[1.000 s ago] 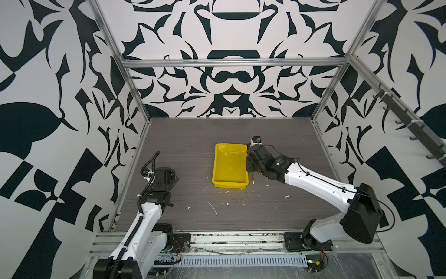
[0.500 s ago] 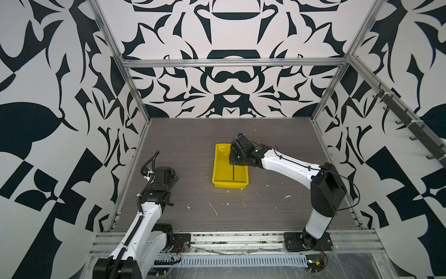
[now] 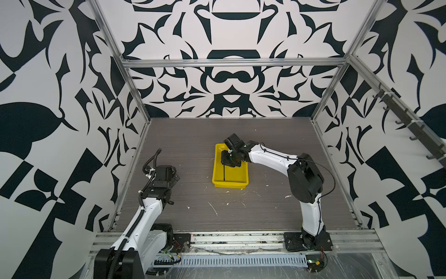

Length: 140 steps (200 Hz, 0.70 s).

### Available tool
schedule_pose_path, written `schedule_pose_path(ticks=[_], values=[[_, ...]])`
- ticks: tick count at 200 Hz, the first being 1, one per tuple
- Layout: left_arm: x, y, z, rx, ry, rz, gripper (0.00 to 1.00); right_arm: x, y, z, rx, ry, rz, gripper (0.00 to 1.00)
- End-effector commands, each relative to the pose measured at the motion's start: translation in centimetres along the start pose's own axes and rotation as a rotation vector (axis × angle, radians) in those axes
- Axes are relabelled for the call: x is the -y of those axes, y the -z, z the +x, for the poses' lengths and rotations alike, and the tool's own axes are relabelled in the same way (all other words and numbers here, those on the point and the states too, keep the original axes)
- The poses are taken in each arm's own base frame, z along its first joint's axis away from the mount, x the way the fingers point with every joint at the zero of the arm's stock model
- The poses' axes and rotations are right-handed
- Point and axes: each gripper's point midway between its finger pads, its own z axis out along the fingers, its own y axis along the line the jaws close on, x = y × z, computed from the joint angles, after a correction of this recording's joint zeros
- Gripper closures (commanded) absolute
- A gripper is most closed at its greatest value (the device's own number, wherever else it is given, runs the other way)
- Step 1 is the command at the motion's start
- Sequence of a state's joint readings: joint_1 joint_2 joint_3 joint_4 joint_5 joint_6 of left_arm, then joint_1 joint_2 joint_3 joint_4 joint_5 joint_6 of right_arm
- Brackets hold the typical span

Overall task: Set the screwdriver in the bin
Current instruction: 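Lift the screwdriver with the right gripper and carry it over the yellow tray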

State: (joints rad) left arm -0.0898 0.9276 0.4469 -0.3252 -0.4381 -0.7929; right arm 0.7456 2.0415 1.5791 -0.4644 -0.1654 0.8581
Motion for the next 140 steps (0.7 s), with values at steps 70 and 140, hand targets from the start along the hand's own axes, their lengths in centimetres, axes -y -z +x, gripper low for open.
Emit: schedule_pose_path(ticks=[70, 140], values=[[0.7, 0.4, -0.9, 0.014, 0.01, 0.016, 0.0, -1.7, 2.0, -1.8, 0.037, -0.031, -0.081, 0.77], [1.0, 0.0, -0.8, -0.002, 0.001, 0.013, 0.01, -0.2, 2.2, -1.0, 0.018, -0.014, -0.057, 0.77]])
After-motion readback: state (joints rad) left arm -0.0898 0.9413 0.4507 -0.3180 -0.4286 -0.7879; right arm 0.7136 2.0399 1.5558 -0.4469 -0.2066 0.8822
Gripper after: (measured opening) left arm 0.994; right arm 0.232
